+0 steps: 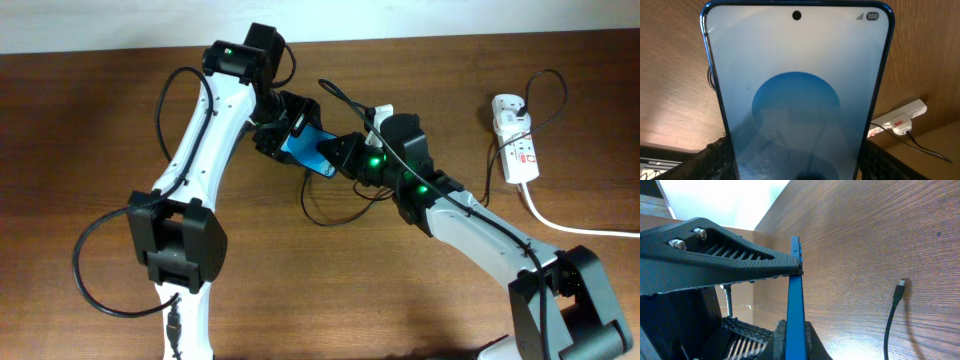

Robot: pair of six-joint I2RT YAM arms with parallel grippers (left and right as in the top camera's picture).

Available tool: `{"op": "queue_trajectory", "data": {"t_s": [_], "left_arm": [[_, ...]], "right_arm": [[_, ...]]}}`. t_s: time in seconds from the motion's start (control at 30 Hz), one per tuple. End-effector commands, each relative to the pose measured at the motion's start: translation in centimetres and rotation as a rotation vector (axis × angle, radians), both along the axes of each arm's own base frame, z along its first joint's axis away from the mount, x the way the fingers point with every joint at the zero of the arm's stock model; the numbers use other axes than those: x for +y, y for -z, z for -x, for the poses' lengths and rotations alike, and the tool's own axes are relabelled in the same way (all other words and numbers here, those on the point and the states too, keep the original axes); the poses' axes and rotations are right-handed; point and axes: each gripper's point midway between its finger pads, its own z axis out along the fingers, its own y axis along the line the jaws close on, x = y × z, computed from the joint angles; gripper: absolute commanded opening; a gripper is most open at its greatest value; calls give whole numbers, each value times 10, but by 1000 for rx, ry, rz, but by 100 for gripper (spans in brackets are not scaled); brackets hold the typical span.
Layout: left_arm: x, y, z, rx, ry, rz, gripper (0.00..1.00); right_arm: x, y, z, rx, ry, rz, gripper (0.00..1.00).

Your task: Plug charger to phone and switch on socket

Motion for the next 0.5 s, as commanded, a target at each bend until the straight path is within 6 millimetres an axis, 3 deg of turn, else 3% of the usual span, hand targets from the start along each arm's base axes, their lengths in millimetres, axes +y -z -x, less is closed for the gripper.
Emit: {"op": "queue_trajectory", "data": {"t_s": [0.0,0.1,0.23,0.37,0.47], "left_arm": [[-5,-7,-1,-7,-6,19,20],[-5,-7,-1,-6,-6,19,41],[-4,-7,-1,-7,-7,19,74],[-4,-7,-1,-6,-6,19,100],[-4,-7,-1,-10,1,20,99]], "right_arm": [[-8,-7,-4,-10,-23,-29,4],[-18,-8,-10,25,8,-59,4],[-17,-8,-8,32,1,-67,4],[-16,-9,-7,34,-6,-72,4],[-15,-10,-7,34,-12,-75,4]]}}
